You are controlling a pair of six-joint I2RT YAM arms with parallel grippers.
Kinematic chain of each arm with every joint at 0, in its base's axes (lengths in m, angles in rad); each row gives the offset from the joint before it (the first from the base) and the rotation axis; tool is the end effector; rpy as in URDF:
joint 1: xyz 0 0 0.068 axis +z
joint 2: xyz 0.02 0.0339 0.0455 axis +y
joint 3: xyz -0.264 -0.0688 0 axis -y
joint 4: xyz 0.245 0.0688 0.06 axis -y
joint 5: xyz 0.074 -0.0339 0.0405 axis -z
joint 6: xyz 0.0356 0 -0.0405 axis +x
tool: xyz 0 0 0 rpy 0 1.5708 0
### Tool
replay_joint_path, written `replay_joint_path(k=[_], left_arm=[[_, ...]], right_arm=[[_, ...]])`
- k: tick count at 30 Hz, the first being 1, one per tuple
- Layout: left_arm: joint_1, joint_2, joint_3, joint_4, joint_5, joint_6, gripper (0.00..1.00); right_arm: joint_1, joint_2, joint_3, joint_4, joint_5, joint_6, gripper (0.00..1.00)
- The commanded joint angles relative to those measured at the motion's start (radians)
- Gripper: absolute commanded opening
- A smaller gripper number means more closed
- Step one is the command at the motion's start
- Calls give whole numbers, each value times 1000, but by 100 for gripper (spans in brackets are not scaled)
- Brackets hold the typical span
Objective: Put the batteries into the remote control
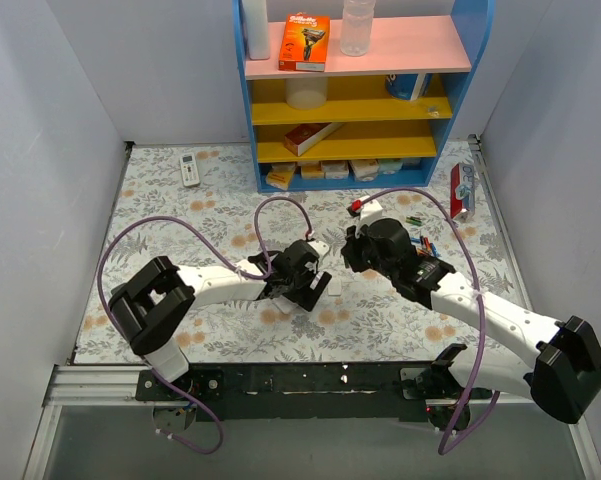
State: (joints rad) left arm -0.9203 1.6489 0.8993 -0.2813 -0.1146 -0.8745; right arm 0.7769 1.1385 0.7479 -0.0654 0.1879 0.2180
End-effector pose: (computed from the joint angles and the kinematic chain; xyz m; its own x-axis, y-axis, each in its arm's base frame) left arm 0.1952 -0.2498 0.1599 -0.9124 -0.0597 -0.4049 0.0857 0.9396 -0.3315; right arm 0.1877 0.1752 0.2674 -0.4297 -0.1245 -0.8944 -0.4878 0.8655 0.1139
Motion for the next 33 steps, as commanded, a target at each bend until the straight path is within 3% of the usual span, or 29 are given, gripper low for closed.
replay_joint_path(k=[1,7,17,21,22,25,33], left_arm=[[-6,-44,-45,73,6,-35,88],[-6,-210,-204,148,-31,-101,95],[-5,-235,-243,159,-63,-141,83],[-5,-202,-238,197,-22,-124,69],[-5,-198,-238,206,-5,-118,57],[-5,-181,-231,252,35,-86,44],[-5,-112,-200,407,162,3,40]], right_arm=[[-7,-39,-27,55,27,-28,1],[-8,-40,-62,140,-14,-55,1],[-8,69,-58,271,-171,-89,1],[-8,79,-53,274,-154,-92,1],[-8,75,-56,273,-134,-92,1],[-11,49,-74,259,-99,-100,1],[-39,-5,-130,248,-80,-118,1]])
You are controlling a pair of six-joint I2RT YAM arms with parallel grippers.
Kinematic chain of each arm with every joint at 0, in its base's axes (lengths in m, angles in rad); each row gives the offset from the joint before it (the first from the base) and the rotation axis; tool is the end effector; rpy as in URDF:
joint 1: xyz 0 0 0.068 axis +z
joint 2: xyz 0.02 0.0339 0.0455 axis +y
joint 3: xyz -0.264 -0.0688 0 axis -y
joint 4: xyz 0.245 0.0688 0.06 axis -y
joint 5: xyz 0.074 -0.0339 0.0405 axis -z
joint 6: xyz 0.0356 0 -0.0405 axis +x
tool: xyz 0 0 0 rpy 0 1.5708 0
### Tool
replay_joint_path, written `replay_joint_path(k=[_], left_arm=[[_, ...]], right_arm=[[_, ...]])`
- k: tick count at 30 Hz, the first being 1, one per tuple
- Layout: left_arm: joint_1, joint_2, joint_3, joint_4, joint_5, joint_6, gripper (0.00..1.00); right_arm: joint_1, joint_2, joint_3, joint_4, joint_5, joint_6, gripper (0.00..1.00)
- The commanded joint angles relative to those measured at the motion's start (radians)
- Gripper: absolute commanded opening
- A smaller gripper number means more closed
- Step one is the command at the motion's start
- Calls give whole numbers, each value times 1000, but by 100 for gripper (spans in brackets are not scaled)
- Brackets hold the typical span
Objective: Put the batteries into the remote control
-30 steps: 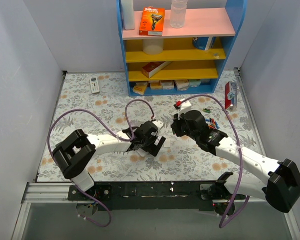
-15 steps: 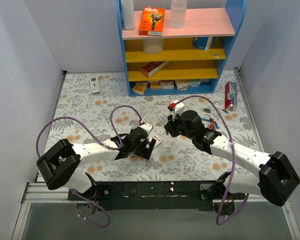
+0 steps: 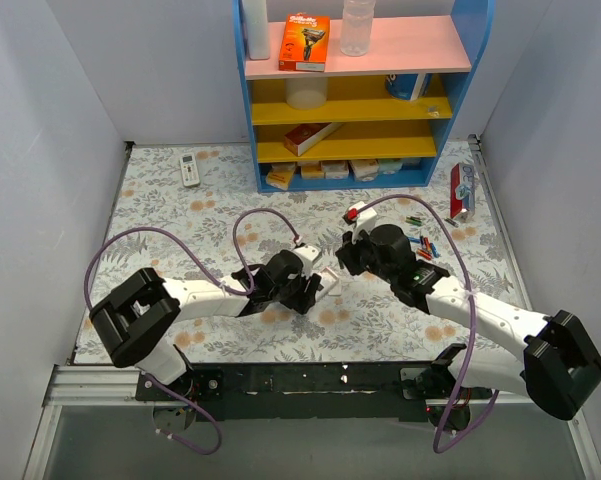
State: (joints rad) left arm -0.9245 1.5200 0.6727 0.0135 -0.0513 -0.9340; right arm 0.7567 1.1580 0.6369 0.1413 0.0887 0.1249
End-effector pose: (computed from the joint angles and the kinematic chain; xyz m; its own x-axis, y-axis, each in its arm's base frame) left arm 0.1745 -0.2283 0.1521 -0.8895 -0.1542 -0.4302 0.1032 0.8493 -0.5178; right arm 0.1898 0.1749 0.2448 -0.3452 -0.1553 -0.9256 -0.5856 0.8064 0.0831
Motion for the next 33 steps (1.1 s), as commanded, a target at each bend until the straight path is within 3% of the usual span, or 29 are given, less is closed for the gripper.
replay_joint_path(k=[1,12,21,33], left_arm=[[0,23,27,117,102,69,40],[0,26,39,37,64,147,45],[-16,-38,85,-168,-56,136,43],[-22,-98,60,-222,-97,97,40]], right_arm=[[-25,-20,-22,44,10,-24,1],[-30,111,-25,119,-81,-21,1],[-30,141,-34,172,-176,-8,1],[-30,210,-17,262,-247,18,1]])
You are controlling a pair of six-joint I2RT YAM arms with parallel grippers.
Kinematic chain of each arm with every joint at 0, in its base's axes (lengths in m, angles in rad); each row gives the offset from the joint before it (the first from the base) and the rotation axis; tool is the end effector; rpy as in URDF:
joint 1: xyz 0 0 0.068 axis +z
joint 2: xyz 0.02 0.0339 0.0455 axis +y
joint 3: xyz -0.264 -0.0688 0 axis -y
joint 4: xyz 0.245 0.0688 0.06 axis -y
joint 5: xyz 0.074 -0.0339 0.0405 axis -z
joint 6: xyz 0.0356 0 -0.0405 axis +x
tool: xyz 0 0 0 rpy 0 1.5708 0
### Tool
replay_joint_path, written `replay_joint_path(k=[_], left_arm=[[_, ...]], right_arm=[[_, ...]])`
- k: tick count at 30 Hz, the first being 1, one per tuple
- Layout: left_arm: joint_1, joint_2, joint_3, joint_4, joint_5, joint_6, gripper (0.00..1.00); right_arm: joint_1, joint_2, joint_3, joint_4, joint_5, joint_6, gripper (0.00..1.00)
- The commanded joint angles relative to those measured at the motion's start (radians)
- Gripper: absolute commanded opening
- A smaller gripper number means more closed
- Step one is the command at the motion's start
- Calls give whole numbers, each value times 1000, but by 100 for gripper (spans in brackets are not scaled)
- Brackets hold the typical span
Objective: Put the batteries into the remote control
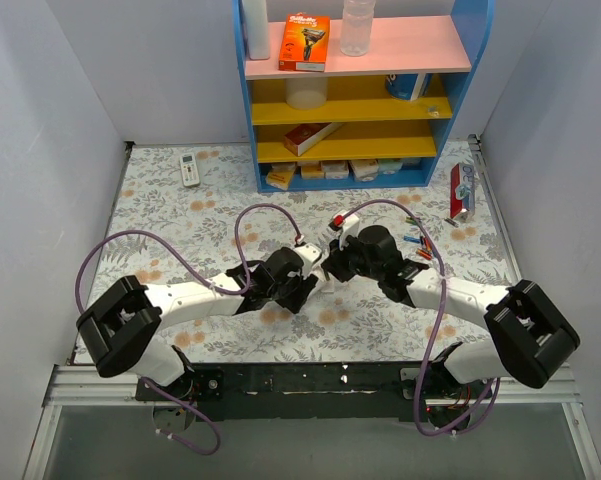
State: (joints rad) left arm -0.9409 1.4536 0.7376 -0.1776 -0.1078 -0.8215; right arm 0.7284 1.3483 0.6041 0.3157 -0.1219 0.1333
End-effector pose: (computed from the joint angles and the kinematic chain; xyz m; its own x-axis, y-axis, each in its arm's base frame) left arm 0.1691 -0.2255 0.1749 -0.8718 -0.0397 -0.4882 0.1840 0.8971 -0.4017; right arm 0.2076 0.1910 0.2037 -0.4061 -0.1855 -0.8948 -0.6955 0.6979 0.1710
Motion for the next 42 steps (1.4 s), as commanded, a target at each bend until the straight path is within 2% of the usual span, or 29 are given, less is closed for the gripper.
replay_joint_path(k=[1,12,26,34,42], left_arm=[[-6,-23,-6,-36,-44,-16,40],[-6,57,8,-42,-35,5,38],[-6,45,-6,13,3,21,38],[-6,50,-3,17,-13,16,37],[-6,60,6,6,-41,5,33]], right_arm=[[-1,26,16,95,-39,8,1],[-1,91,-1,184,-39,14,1],[0,184,10,255,-78,15,1],[0,198,-4,237,-97,3,1],[0,187,13,116,-90,-21,1]])
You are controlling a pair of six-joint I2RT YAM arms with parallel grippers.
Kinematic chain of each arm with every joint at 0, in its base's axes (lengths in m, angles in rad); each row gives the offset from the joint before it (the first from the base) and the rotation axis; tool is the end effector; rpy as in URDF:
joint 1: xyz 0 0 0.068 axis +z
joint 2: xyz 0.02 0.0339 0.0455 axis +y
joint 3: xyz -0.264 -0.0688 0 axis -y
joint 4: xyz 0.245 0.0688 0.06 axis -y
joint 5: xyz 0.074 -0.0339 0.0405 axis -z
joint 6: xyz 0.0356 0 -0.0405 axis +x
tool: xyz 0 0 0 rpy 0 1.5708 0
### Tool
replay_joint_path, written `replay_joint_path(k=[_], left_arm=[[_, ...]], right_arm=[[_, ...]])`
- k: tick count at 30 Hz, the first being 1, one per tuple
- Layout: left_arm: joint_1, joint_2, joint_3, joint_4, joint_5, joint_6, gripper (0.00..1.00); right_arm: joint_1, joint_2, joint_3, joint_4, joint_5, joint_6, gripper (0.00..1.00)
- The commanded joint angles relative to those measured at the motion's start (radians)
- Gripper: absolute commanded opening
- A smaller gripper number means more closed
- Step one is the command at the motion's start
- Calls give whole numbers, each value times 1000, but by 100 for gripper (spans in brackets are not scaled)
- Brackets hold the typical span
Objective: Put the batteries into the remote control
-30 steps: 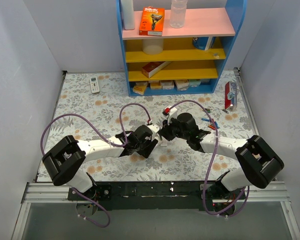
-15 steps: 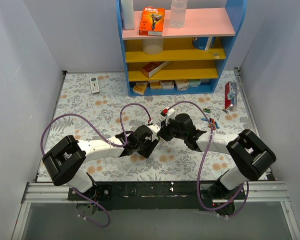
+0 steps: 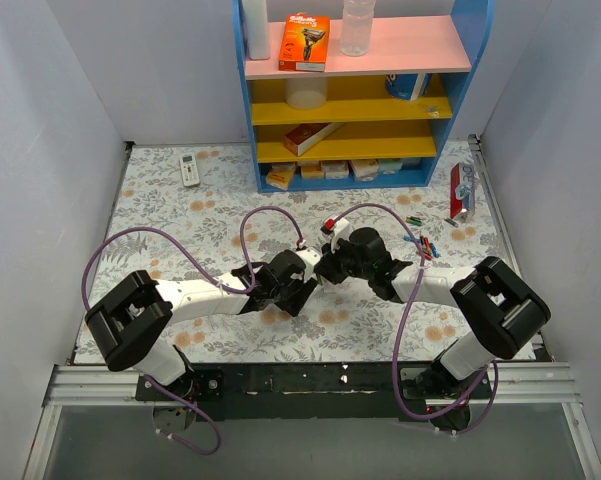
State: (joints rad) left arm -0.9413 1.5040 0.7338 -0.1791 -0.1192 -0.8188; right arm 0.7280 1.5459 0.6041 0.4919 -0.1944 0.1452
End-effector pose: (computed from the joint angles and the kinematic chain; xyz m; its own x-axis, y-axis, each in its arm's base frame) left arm 0.1704 -0.2268 0.1605 -0.8833 -0.0189 -0.4683 0.1708 0.9175 -0.3592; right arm 0.2225 0.2075 0.1672 -0.4345 -0.1971 -0.8789 -0.7275 0.6521 0.2134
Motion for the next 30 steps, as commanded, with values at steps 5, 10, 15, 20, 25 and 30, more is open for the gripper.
replay_joint_path(k=[5,10,15,20,25,30], left_arm=[[-5,10,12,9,-39,0,33],[-5,13,9,13,-48,-9,33],[-5,13,-2,46,-54,-11,33],[-4,7,-10,58,-77,-16,33],[-5,4,-14,59,-96,-28,33],[-4,4,-13,58,-117,-42,33]], right_arm=[[1,22,63,-136,-20,-58,1],[2,71,115,-206,-56,-68,1],[8,120,160,-249,-62,-79,1],[16,154,181,-271,-59,-75,1],[17,134,128,-240,-53,-56,1],[22,114,65,-196,-56,-36,1]])
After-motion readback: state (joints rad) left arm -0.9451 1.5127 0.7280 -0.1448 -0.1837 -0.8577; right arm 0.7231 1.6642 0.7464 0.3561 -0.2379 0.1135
